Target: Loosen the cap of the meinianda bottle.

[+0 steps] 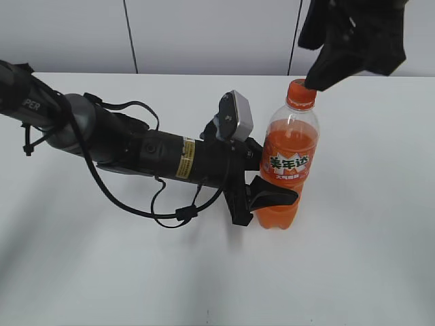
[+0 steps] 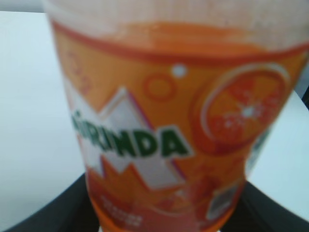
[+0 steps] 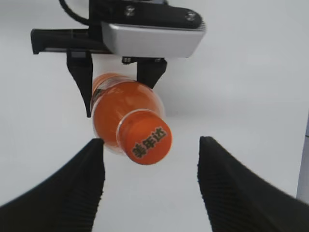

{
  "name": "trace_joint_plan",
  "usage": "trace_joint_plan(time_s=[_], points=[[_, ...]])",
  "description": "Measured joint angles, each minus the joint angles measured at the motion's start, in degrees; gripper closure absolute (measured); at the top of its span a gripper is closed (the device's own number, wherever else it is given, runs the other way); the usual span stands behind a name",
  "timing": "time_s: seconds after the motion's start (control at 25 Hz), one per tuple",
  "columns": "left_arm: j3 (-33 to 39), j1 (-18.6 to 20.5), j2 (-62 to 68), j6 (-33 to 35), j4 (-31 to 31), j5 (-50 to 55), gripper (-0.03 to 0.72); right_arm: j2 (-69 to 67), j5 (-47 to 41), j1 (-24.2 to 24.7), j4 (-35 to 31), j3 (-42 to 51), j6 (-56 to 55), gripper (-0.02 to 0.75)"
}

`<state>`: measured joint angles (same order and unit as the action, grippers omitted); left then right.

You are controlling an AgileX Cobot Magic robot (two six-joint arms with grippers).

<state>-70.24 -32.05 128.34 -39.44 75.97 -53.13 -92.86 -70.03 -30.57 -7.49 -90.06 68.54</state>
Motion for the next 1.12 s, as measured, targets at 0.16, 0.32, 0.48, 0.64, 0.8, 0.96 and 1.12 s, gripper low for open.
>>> trace_joint_plan(time_s=[0.16, 0.32, 0.48, 0.64, 0.8, 0.96, 1.12], points=[[0.0, 0.0, 0.0, -0.1, 0.0, 0.0, 0.279, 3.2, 0.0, 0.0, -0.1, -2.1, -15.8, 0.278], [0.0, 0.0, 0.0, -0.1, 0.0, 0.0, 0.279, 4.8, -0.1, 0.0, -0.1, -4.4, -45.1, 0.278], [0.0, 0.0, 0.0, -0.1, 0.0, 0.0, 0.279, 5.0, -0.1, 0.0, -0.1, -5.0, -72.7, 0.278], [0.0, 0.0, 0.0, -0.1, 0.0, 0.0, 0.279, 4.2, -0.1, 0.0, -0.1, -4.8, -81.2, 0.278], [0.0, 0.0, 0.0, -0.1, 0.0, 0.0, 0.279, 2.8, -0.1, 0.0, 0.0, -4.3, -82.3, 0.278], [0.0, 0.0, 0.0, -0.1, 0.0, 0.0, 0.279, 0.5, -0.1, 0.0, 0.1, -3.9, -82.4, 0.278], [0.0, 0.0, 0.0, -0.1, 0.0, 0.0, 0.279, -1.1, 0.0, 0.0, 0.2, -1.8, -82.5, 0.278]])
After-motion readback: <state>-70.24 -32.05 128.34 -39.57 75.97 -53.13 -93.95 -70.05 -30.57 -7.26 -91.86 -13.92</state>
